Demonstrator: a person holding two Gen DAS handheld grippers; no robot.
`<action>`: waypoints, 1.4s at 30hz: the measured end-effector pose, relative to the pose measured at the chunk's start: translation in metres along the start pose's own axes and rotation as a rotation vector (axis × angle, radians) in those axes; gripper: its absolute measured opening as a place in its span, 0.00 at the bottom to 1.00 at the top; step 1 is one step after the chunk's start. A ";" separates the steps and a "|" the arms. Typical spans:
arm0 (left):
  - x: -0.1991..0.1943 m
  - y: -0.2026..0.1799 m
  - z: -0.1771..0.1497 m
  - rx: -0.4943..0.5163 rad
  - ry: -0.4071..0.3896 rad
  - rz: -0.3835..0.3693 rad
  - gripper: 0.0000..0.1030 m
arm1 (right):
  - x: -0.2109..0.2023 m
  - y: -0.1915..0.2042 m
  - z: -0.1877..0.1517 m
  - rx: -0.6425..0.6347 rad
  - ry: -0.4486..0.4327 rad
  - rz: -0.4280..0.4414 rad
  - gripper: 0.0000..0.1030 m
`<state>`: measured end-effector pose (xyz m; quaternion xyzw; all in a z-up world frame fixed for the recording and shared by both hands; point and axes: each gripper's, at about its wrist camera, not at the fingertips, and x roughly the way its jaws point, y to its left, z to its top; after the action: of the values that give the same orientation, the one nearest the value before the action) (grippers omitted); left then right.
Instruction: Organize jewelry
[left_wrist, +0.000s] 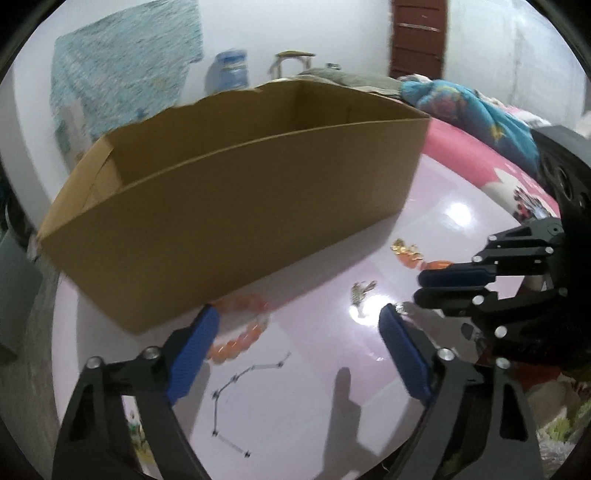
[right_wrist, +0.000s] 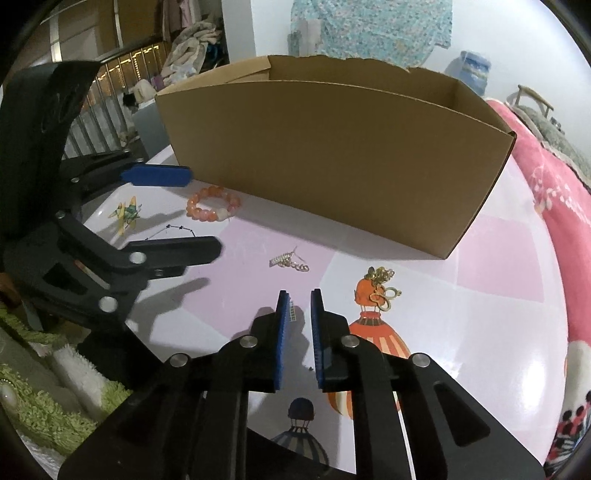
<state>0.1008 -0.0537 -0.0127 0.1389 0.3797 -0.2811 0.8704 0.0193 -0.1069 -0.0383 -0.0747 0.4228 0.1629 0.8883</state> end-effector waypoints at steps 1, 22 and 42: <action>0.003 -0.005 0.003 0.025 -0.001 -0.012 0.73 | 0.000 0.000 0.000 0.003 0.000 0.000 0.11; 0.046 -0.036 0.016 0.177 0.137 -0.100 0.15 | 0.001 -0.015 -0.005 0.077 -0.021 0.038 0.11; 0.037 -0.017 0.006 0.104 0.132 -0.124 0.01 | -0.002 -0.014 -0.005 0.079 -0.023 0.033 0.21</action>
<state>0.1146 -0.0847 -0.0364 0.1783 0.4288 -0.3440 0.8161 0.0190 -0.1214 -0.0401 -0.0308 0.4196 0.1614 0.8927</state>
